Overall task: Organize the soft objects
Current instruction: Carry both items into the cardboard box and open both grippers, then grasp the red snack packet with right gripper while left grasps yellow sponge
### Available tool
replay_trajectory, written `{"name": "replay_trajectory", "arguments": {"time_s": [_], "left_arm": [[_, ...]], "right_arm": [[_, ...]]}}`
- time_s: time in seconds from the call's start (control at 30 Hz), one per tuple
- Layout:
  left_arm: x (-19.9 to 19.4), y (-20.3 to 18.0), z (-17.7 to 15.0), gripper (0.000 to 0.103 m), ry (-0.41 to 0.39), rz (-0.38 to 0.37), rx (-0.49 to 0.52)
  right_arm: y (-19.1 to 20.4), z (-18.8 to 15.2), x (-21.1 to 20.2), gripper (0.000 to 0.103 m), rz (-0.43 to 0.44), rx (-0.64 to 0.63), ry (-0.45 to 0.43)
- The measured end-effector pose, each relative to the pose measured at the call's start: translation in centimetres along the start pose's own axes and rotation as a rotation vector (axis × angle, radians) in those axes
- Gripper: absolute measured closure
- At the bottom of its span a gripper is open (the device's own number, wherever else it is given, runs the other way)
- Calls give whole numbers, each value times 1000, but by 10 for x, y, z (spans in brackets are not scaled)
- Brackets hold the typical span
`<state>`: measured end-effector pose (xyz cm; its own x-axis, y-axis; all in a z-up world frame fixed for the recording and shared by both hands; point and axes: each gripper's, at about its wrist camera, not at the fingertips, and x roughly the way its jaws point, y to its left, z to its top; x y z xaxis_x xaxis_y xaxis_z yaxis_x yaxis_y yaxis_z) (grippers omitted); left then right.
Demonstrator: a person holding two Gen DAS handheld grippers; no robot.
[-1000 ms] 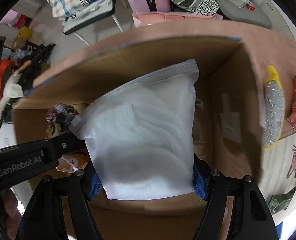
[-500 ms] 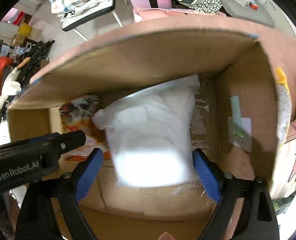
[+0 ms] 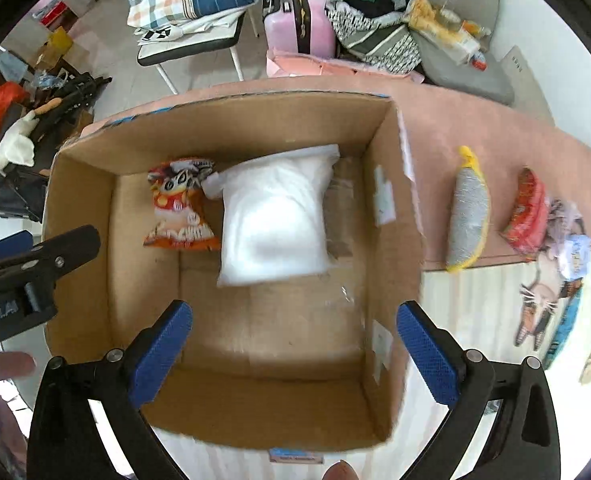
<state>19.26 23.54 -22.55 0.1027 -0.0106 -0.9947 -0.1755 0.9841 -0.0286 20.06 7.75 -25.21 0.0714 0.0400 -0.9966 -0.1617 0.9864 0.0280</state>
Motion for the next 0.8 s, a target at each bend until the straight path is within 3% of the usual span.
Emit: {"name": "replay_trajectory", "arguments": {"time_s": [0.23,0.53,0.8], "left_arm": [[-37,-7,-35,1,-128,28,14],[-75,-4,-84,1,-170,-2,19],[-119,-33,-103,1,-269,3,46]], "right_arm": [[-2,-45,-43,0,4,-24,-86],[-2,-94,-90,0,21,-40,-172],[-33,-121,-124,0,158,7,-292]]}}
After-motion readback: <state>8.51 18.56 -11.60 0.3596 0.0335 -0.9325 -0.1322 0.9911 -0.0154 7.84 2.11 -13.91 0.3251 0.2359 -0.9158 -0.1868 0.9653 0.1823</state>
